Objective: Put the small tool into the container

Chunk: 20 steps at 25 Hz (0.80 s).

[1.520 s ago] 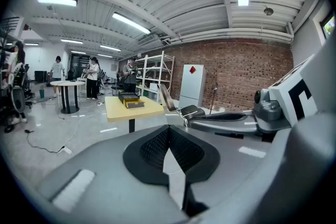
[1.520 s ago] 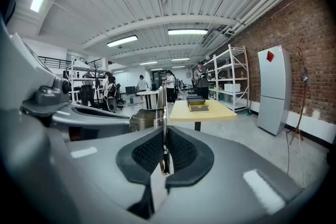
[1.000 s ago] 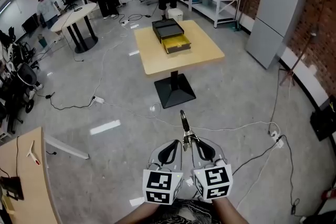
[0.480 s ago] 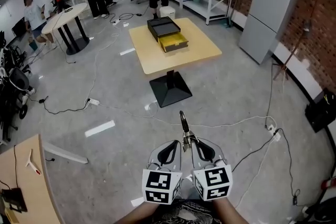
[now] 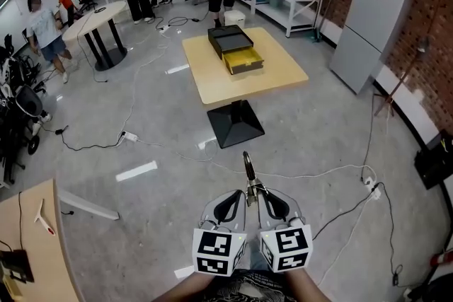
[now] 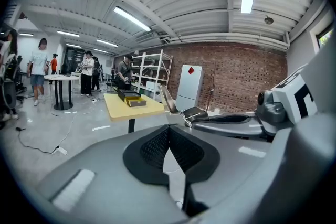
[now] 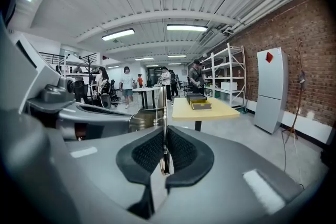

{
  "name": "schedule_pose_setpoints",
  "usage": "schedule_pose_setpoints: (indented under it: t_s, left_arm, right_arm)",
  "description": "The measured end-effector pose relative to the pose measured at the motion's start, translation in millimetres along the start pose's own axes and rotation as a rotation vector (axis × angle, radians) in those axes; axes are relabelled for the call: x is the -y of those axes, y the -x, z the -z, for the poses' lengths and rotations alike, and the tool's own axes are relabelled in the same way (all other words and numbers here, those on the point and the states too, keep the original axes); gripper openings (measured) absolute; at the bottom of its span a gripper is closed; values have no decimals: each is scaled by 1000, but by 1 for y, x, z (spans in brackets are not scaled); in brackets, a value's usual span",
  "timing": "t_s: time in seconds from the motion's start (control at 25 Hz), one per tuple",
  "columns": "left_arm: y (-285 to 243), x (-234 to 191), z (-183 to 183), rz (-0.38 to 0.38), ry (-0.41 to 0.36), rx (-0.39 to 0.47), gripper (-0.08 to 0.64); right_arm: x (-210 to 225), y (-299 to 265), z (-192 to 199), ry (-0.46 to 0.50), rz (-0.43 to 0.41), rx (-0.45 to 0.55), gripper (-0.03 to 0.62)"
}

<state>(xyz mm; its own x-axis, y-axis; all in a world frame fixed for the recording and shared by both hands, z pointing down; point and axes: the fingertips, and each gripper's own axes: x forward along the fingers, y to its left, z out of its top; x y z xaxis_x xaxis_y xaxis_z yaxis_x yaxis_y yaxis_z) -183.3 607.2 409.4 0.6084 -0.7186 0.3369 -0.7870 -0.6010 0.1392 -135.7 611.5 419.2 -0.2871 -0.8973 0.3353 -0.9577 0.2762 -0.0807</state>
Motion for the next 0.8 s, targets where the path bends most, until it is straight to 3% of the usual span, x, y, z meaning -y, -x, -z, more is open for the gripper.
schedule_pose_setpoints:
  t_s: [0.8]
  left_arm:
    - [-254,34,-78,-43,-34,-28,6]
  right_arm:
    - [237,-119,-57,-24,-37,28,8]
